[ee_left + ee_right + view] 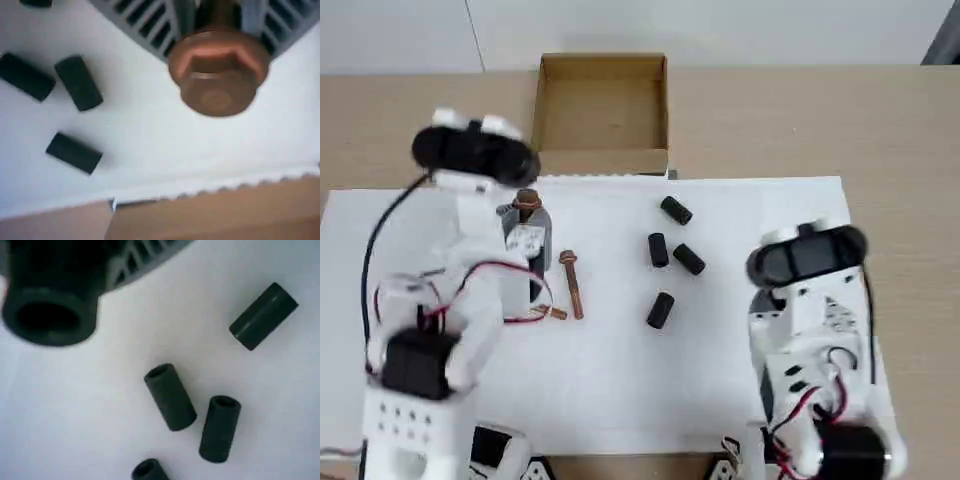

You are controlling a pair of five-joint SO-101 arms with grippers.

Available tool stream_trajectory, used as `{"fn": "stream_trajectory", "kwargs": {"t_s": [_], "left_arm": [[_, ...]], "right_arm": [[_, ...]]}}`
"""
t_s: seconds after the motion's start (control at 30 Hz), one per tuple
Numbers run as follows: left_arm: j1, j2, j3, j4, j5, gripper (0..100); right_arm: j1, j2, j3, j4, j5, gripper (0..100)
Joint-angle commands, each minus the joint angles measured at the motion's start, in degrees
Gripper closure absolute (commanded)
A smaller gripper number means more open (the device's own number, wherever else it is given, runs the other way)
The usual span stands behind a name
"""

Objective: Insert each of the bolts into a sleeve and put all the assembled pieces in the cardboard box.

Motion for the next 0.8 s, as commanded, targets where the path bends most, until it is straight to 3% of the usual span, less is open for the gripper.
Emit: {"fn": "stream_trajectory", "kwargs": {"t_s": [0.0, 0.2, 0.5, 0.67, 0.77], "left_arm": [[-0.4, -8.1, 6.1, -5.7, 4.0, 100], [-0.4, -19.0, 17.3, -10.5, 10.9, 100], [0.2, -36.5, 33.7, -18.9, 20.5, 100], [3.8, -46.4, 39.8, -21.5, 21.4, 100], [7.4, -45.8, 40.0, -21.7, 25.1, 100]], "right_arm": [[-5.1, -4.0, 4.1, -3.7, -2.5, 99.6], [-15.2, -11.8, 13.5, -13.0, -10.9, 99.6], [-33.8, -17.5, 24.3, -19.2, -10.9, 99.6], [-38.9, -17.7, 26.5, -19.2, -10.7, 99.6], [-40.1, -17.7, 27.8, -19.5, -10.7, 99.6]]}}
